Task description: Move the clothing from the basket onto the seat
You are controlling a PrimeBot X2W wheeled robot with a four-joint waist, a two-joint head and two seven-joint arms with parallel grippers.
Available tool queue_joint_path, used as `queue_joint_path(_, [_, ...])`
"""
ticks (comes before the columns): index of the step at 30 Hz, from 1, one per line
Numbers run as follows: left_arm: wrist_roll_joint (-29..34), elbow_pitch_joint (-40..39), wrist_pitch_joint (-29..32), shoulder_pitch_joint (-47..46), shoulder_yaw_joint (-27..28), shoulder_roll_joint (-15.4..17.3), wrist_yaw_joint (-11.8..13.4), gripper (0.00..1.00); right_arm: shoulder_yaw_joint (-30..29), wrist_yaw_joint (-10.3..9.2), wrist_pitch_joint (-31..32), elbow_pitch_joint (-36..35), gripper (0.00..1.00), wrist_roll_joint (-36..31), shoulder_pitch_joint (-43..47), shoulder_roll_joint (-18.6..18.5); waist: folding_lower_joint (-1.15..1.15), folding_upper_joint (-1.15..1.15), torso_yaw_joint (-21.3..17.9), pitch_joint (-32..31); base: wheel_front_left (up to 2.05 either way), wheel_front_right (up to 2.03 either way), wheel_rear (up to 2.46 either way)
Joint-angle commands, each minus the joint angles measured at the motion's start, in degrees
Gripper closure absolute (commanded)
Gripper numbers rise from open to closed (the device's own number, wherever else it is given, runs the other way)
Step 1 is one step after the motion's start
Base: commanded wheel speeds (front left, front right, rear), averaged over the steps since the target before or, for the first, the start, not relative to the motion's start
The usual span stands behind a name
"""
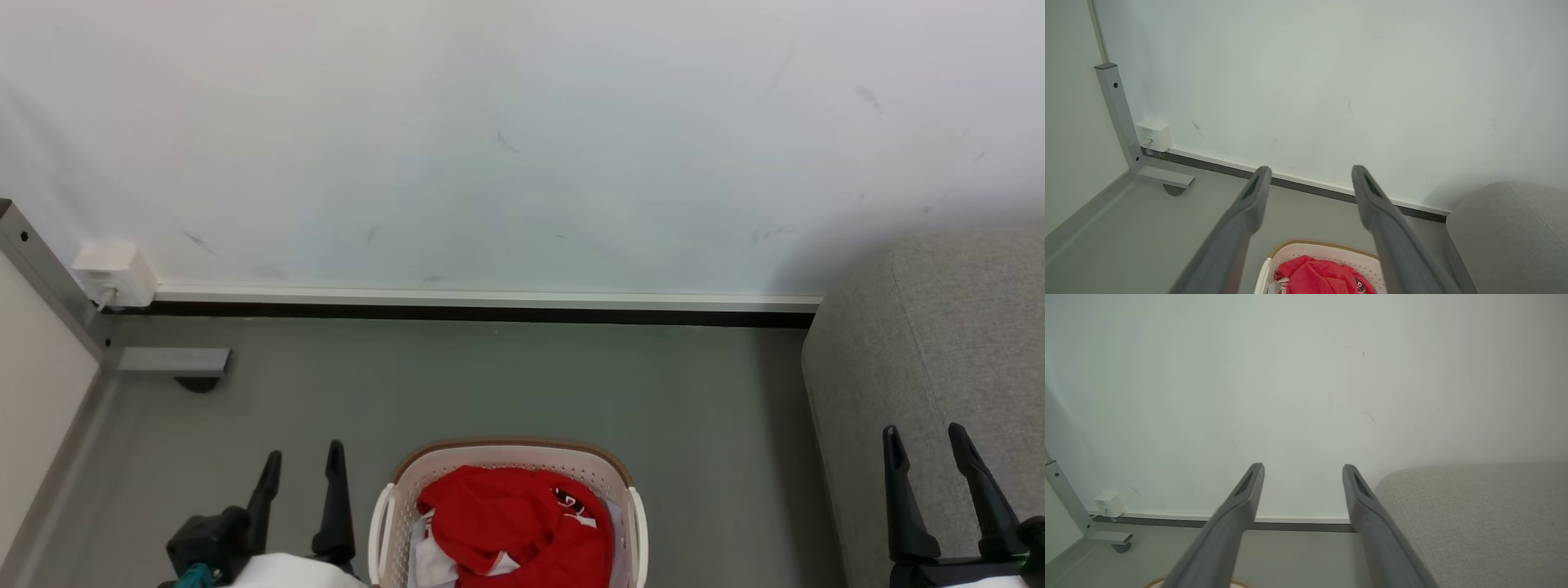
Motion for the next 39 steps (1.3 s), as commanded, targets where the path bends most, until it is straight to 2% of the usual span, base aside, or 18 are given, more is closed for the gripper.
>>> queue_joint_path(1, [1.31, 0.06, -0.8, 0.35, 0.29, 0.5, 0.31, 0.0, -0.39, -0.1, -0.5, -0.46, 0.0, -1.11, 0.38, -0.24, 0.0, 0.0, 0.03, -0.03, 0.0, 0.0, 0.0])
queue_joint_path(18, [7.8, 0.62, -2.52, 0.62, 0.47, 0.52, 1.2, 0.0, -0.82, -0.12, -2.31, -0.3, 0.0, -6.28, 1.18, 0.02, 0.0, 0.0, -0.06, 0.17, 0.0, 0.0, 0.0])
queue_joint_path(39, [7.27, 1.53, -2.37, 0.49, 1.23, 0.51, 0.5, 0.0, -0.95, -0.12, -2.23, 0.55, 0.0, -4.57, 0.61, 0.13, 0.0, 0.0, -0.05, 0.54, 0.0, 0.0, 0.0])
